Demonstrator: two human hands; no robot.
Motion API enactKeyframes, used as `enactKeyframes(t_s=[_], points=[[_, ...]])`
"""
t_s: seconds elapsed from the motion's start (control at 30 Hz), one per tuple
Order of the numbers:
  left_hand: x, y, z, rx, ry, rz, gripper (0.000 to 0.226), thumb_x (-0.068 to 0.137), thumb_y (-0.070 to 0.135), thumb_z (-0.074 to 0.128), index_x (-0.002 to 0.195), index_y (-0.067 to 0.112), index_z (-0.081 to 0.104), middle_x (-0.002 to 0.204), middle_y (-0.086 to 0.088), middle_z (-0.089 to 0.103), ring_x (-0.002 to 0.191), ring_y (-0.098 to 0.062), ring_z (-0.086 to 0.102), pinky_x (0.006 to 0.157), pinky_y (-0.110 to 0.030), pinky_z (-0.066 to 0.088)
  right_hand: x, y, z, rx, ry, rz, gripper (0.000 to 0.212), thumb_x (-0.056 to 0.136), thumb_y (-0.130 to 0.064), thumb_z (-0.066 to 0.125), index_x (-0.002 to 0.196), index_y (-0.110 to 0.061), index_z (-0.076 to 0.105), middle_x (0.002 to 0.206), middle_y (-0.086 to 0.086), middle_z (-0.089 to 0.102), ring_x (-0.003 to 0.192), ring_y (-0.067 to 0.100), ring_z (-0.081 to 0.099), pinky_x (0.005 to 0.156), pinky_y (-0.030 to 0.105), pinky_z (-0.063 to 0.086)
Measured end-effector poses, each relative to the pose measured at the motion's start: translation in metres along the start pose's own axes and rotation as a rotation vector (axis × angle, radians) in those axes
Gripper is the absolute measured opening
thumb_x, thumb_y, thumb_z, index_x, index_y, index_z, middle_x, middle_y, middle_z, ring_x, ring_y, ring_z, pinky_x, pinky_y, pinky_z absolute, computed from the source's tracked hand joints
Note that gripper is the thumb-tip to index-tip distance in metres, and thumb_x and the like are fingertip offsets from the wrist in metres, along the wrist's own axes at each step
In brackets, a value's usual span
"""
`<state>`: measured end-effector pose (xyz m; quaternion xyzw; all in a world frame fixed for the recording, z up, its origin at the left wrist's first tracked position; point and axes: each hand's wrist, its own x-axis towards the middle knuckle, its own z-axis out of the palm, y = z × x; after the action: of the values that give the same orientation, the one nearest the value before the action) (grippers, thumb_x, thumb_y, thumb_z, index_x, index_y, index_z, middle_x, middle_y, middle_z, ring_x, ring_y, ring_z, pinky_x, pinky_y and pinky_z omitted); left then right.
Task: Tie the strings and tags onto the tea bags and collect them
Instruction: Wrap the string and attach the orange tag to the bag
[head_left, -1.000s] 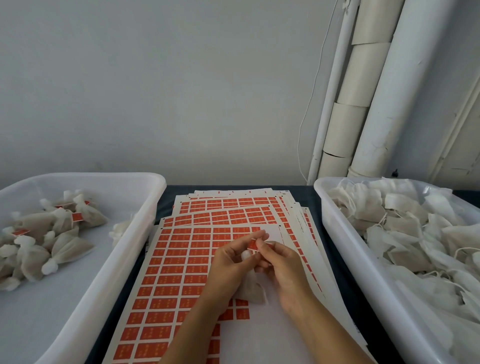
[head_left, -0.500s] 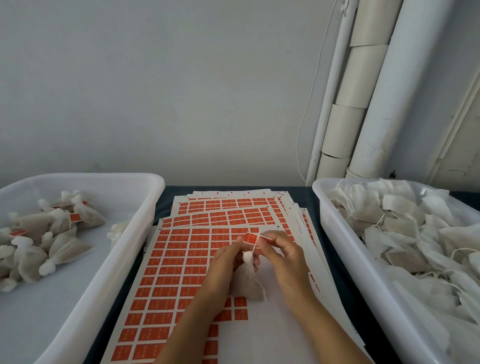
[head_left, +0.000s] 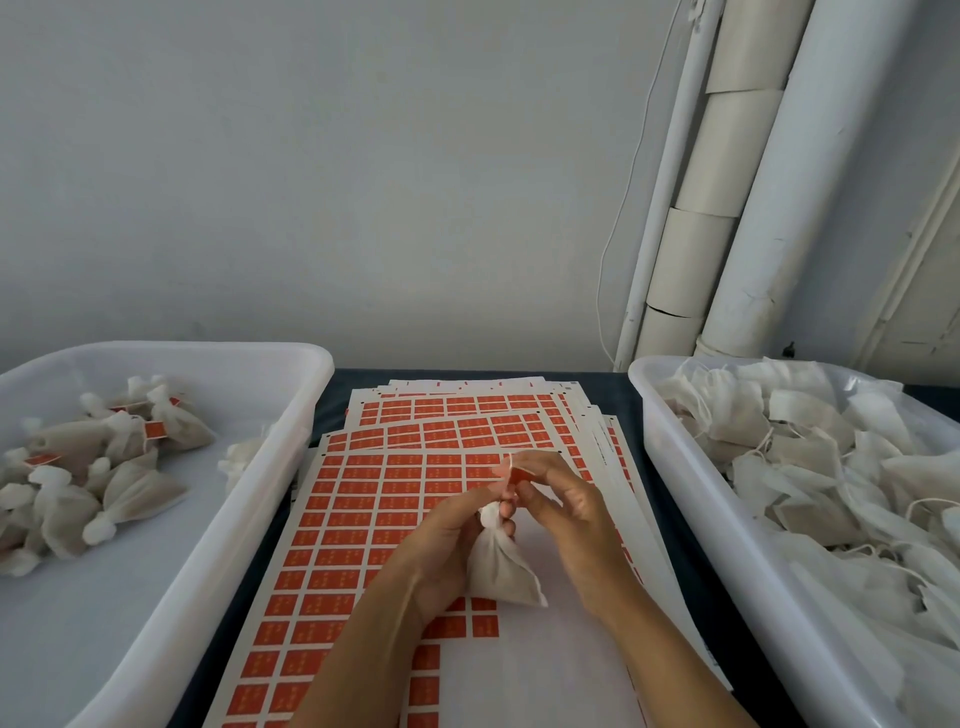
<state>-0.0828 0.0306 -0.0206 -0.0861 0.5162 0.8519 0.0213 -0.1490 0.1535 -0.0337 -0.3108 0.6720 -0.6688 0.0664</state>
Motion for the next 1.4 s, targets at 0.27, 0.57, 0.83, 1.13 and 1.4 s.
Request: enactKeyframes(t_s=[0.27, 0.57, 0.83, 1.13, 1.4], points=[[0.003, -0.006, 0.009, 0.26, 0.349, 0.08, 0.032, 0.087, 0.035, 0.061, 0.06, 0.023, 0.073, 0.072, 0.011, 0.071, 0.089, -0.018, 0.055, 0.069, -0.026, 0.037, -0.002, -0.004, -0.01, -0.285, 0.108, -0.125, 0.049, 0.075, -0.039, 0.065, 0.121, -0.033, 0.05, 0.121, -0.02, 0.054, 0.11, -0.004, 0.05, 0.088, 0.011, 0.045], [0.006, -0.01, 0.011, 0.392, 0.368, 0.17, 0.021, 0.086, 0.022, 0.065, 0.065, 0.02, 0.069, 0.069, 0.009, 0.069, 0.081, -0.015, 0.059, 0.067, -0.021, 0.04, -0.005, -0.01, -0.023, -0.545, 0.102, -0.297, 0.015, 0.076, -0.022, 0.07, 0.082, -0.031, 0.06, 0.103, -0.019, 0.055, 0.107, 0.003, 0.052, 0.098, 0.007, 0.031], [0.007, -0.012, 0.008, 0.445, 0.333, 0.225, 0.015, 0.086, 0.021, 0.065, 0.071, 0.02, 0.069, 0.07, 0.01, 0.068, 0.075, -0.002, 0.062, 0.062, -0.012, 0.039, -0.004, -0.009, -0.026, -0.449, 0.059, -0.249, 0.007, 0.076, -0.034, 0.064, 0.08, -0.036, 0.059, 0.101, -0.02, 0.058, 0.105, 0.0, 0.052, 0.093, 0.006, 0.038], [0.009, -0.014, 0.005, 0.514, 0.227, 0.258, 0.018, 0.085, 0.008, 0.063, 0.069, 0.016, 0.068, 0.072, 0.0, 0.067, 0.073, -0.01, 0.061, 0.065, -0.014, 0.045, -0.003, 0.001, -0.021, -0.367, 0.054, -0.111, 0.001, 0.086, -0.024, 0.062, 0.086, -0.024, 0.061, 0.098, -0.017, 0.064, 0.098, 0.0, 0.058, 0.084, 0.01, 0.046], [0.009, -0.012, 0.004, 0.544, 0.185, 0.243, 0.025, 0.085, 0.002, 0.059, 0.065, 0.015, 0.066, 0.069, 0.001, 0.065, 0.071, -0.009, 0.059, 0.068, -0.019, 0.045, -0.006, 0.0, -0.019, -0.358, 0.033, -0.113, 0.008, 0.085, -0.021, 0.063, 0.083, -0.024, 0.056, 0.086, -0.015, 0.065, 0.083, 0.004, 0.064, 0.075, 0.011, 0.05]])
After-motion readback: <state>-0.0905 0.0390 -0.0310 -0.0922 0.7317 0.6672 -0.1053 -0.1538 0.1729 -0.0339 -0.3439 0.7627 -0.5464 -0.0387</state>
